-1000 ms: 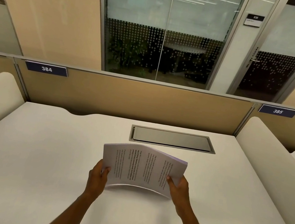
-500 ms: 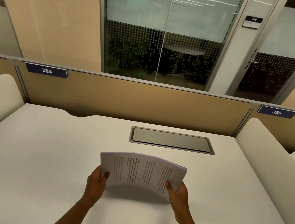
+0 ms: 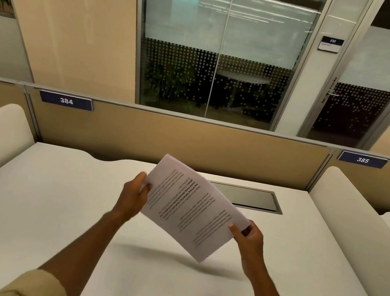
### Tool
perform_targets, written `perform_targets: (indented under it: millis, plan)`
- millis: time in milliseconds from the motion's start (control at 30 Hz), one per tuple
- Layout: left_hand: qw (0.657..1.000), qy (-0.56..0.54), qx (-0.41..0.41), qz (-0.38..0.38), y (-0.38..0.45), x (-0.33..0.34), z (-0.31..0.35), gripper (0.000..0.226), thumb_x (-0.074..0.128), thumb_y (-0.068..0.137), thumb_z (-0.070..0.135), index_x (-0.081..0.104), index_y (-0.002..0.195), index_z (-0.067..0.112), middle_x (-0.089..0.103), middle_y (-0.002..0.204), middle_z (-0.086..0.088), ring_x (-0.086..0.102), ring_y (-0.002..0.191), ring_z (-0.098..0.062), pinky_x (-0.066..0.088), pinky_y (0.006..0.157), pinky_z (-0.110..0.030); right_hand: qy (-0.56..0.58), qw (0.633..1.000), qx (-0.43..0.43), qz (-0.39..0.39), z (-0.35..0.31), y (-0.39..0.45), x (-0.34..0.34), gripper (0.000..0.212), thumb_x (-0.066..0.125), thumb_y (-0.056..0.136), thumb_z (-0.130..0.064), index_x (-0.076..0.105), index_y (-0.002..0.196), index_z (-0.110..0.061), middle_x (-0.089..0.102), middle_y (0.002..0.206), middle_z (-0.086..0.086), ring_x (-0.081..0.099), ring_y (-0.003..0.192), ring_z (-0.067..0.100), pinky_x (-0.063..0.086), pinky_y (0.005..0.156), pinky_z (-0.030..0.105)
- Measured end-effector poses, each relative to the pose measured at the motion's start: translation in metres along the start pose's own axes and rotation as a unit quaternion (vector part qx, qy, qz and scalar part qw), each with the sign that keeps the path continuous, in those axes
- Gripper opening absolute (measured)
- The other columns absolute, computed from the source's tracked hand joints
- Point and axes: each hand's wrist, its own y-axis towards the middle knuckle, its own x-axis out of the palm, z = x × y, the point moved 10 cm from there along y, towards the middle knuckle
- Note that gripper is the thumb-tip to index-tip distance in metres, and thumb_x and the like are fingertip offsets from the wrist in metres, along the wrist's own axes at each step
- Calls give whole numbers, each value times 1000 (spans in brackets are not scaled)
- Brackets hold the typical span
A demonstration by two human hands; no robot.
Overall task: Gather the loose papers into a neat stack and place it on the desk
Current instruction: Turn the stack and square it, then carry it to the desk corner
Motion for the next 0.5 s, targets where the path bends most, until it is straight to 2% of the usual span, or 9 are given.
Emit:
perform_targets:
  millis: [67, 133, 300, 433, 500]
  plan:
    - [999, 28, 36, -3, 19, -11, 27, 17, 45, 99, 13, 43, 86, 3, 65, 83, -10, 67, 74, -25, 55, 57, -35, -21, 1000, -14, -5, -14, 8, -5, 18, 74, 83, -10, 62, 96, -14, 70, 92, 10, 69, 87, 25, 57, 65, 21]
    - [995, 60, 79, -25, 34, -15, 55, 18, 44, 99, 12, 40, 86, 1, 63, 89, -15, 65, 79, -29, 58, 63, -43, -48, 998, -25, -28, -24, 14, -3, 18, 75, 82, -8, 62, 93, -14, 71, 91, 8, 70, 87, 23, 57, 63, 18]
    - [970, 137, 185, -79, 46, -3, 115, 17, 44, 99, 14, 37, 85, 6, 54, 91, -10, 56, 86, -28, 58, 68, -39, -144, 985, -56, -73, -41, 22, 13, 21, 72, 85, -16, 61, 101, -23, 71, 95, 0, 69, 89, 17, 59, 78, 29]
    - [949, 195, 227, -104, 42, 25, 141, 23, 51, 96, 16, 34, 81, 19, 47, 88, 1, 43, 84, -19, 42, 73, -30, -154, 980, -101, -75, -69, 20, 32, 12, 65, 91, -28, 59, 102, -30, 70, 98, -5, 69, 87, 16, 58, 71, 26]
    - [940, 209, 242, -114, 39, 39, 149, 23, 50, 97, 17, 34, 81, 22, 47, 90, 4, 41, 84, -16, 36, 80, -29, -135, 982, -110, -75, -80, 20, 39, 12, 62, 93, -31, 60, 103, -25, 71, 99, -2, 71, 86, 18, 61, 71, 32]
